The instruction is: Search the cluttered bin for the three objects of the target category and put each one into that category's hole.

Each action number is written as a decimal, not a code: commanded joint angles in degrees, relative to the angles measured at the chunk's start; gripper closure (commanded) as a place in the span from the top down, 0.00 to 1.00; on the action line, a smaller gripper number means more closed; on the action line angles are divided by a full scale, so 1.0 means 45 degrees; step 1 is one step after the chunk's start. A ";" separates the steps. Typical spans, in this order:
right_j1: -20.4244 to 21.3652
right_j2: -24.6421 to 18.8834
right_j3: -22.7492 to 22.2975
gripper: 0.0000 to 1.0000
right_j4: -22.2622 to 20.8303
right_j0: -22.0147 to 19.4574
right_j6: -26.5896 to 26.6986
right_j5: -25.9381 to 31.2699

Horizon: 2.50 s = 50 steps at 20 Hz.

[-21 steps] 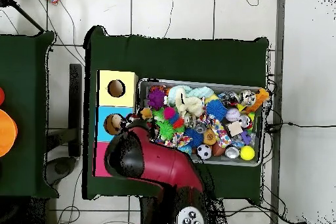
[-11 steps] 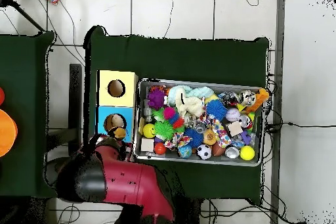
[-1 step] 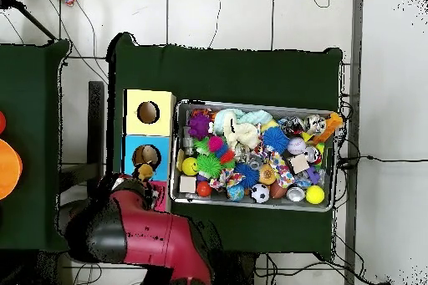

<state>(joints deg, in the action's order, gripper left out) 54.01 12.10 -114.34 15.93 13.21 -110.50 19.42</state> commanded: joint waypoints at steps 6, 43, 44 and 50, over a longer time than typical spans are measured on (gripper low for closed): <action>-0.1509 -0.0247 -0.0987 0.00 0.0929 0.0141 -0.3554 -0.1744; -0.3225 -0.1078 -0.1843 0.00 0.2053 0.0768 -0.4094 -0.5066; -0.3140 -0.1002 -0.1901 0.00 0.2126 0.0884 -0.4131 -0.4948; -0.3080 -0.1153 -0.2229 0.00 0.1990 0.0878 -0.4251 -0.5165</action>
<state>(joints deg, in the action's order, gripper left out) 42.48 11.55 -119.39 22.63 17.21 -114.63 -3.19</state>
